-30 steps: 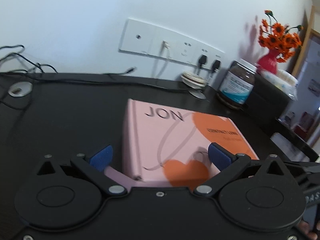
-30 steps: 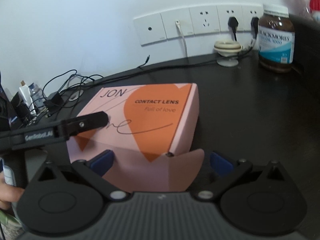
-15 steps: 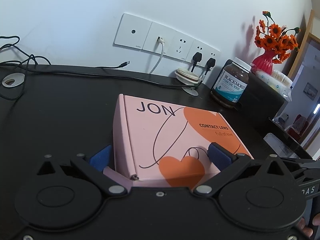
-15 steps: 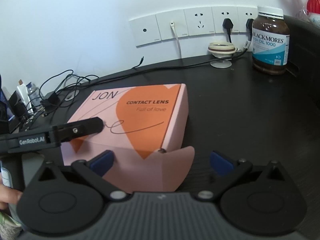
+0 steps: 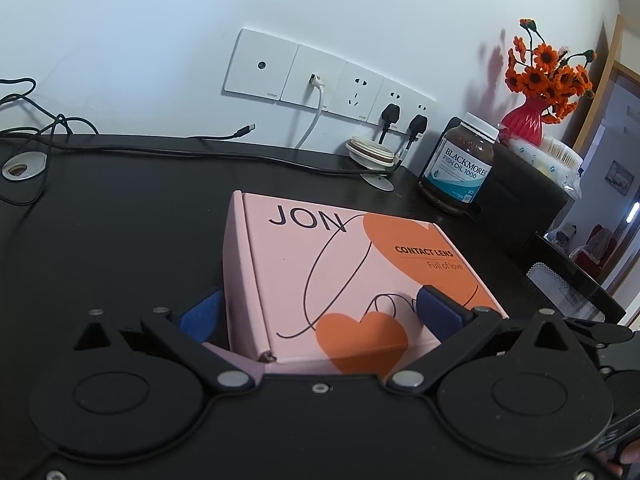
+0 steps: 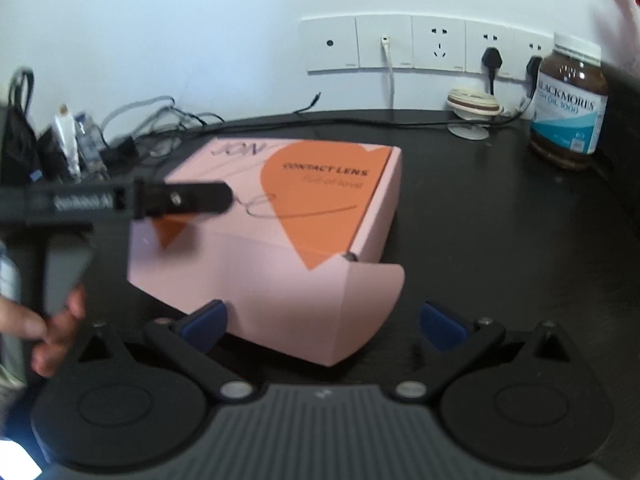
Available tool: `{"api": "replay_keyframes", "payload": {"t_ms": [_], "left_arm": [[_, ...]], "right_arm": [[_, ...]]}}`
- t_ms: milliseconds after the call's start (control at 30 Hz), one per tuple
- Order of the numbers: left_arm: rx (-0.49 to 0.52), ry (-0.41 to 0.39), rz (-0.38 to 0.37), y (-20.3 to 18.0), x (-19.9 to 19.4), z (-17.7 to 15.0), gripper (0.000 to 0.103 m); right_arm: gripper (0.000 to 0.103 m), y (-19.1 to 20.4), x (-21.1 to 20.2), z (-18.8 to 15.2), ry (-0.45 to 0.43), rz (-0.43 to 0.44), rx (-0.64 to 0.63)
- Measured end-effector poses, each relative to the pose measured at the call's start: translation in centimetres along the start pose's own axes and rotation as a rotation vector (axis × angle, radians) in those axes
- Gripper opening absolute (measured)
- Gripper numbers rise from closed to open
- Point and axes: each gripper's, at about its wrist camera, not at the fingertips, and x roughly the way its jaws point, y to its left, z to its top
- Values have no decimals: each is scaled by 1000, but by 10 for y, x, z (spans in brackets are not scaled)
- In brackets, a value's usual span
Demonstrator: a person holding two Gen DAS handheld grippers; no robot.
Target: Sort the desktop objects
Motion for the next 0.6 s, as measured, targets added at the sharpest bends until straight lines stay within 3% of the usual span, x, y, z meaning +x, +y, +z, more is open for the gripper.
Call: {"api": "replay_keyframes", "payload": {"t_ms": [200,300,433,600], "left_arm": [[37,-18,19,-5,-2,-1,103],[30,-15,8,-3,-2,-1,103],[69,-25,27,-8,-4,0,103],[98,24,13,-4,-8,7,103]], "right_arm": [[102,3,8,1,2,-15,-6],[102,16,13,2,1,6,-67],[102,28,18,4,-13,-33,-133],[102,29,17,1,-22,-68,-168]]}}
